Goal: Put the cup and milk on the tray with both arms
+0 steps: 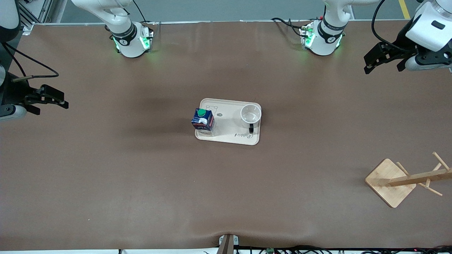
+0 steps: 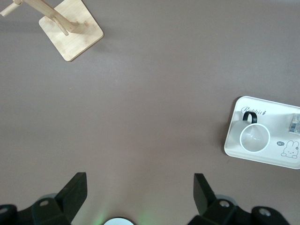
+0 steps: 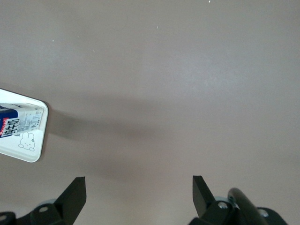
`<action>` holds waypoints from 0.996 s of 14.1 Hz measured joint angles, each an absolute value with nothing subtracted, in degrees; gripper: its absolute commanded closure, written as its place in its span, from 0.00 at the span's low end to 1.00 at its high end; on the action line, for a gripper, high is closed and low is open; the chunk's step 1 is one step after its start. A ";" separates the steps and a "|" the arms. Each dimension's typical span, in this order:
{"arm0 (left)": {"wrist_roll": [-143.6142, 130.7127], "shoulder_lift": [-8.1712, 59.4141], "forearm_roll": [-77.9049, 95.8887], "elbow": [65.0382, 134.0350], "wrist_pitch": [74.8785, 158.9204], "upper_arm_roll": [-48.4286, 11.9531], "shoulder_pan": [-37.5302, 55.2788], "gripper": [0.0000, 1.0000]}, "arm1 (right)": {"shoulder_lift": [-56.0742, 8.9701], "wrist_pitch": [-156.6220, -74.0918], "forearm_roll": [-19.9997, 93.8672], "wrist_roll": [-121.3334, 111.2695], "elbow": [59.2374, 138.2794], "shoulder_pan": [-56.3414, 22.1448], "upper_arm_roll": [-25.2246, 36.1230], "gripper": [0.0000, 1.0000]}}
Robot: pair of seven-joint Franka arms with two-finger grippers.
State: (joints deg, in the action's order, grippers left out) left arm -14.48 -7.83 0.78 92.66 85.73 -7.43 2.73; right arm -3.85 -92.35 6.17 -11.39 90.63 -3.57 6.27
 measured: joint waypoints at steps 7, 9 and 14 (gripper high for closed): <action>-14.55 -7.83 0.78 92.75 85.73 -7.43 2.70 0.00 | -3.50 -93.80 4.11 -7.35 86.08 -3.04 6.35 0.00; -14.55 -7.83 0.78 92.76 85.73 -7.43 2.71 0.00 | -3.35 -93.04 3.86 -7.27 84.62 -2.66 6.38 0.00; -14.55 -7.83 0.78 92.52 85.73 -7.50 2.74 0.00 | -3.46 -89.84 3.58 -7.21 84.54 -0.91 6.42 0.00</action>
State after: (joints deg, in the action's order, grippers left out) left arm -14.55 -7.83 0.78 92.52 85.73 -7.50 2.74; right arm -3.46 -89.84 3.58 -7.21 84.54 -0.91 6.42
